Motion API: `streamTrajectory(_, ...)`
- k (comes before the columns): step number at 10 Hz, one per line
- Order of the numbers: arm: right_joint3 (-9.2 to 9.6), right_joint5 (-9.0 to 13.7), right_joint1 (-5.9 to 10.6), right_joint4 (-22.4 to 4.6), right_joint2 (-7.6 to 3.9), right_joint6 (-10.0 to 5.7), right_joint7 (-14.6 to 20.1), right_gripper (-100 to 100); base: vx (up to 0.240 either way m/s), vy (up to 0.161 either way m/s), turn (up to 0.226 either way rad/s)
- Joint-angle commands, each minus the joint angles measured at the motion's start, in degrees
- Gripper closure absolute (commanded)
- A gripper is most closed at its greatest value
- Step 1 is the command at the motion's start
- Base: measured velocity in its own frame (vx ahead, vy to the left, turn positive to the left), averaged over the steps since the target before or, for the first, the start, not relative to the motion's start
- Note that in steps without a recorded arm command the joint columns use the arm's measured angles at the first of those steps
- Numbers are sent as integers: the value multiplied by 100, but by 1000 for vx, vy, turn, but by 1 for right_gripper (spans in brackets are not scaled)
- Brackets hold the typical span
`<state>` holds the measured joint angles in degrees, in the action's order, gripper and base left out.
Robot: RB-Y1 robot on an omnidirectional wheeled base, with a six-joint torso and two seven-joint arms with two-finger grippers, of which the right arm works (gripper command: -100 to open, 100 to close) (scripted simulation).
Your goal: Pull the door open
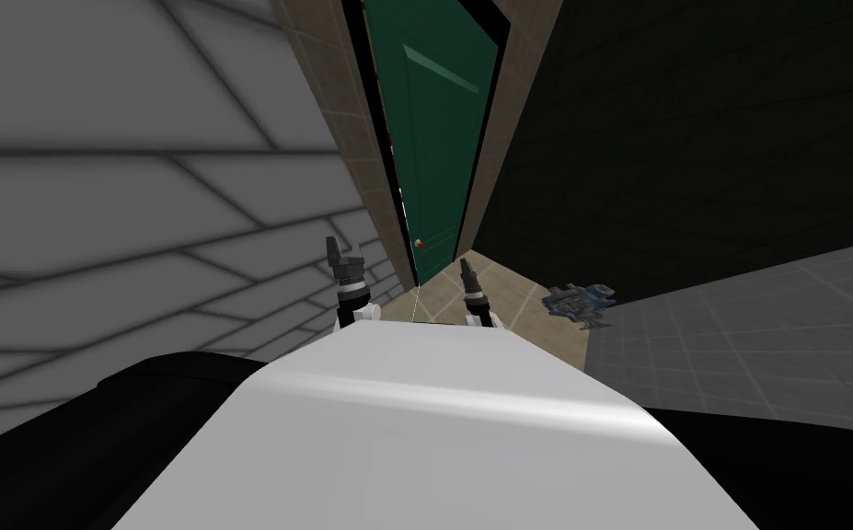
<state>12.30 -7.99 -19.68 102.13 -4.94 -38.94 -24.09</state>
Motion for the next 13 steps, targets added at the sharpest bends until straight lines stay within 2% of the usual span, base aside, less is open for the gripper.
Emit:
streamTrajectory(1,61,-98,40,-190,-10,-32,-192,-100,100,15,-28)
streamTrajectory(13,451,-813,581,-1799,31,-248,-1533,-100,99,11,-29)
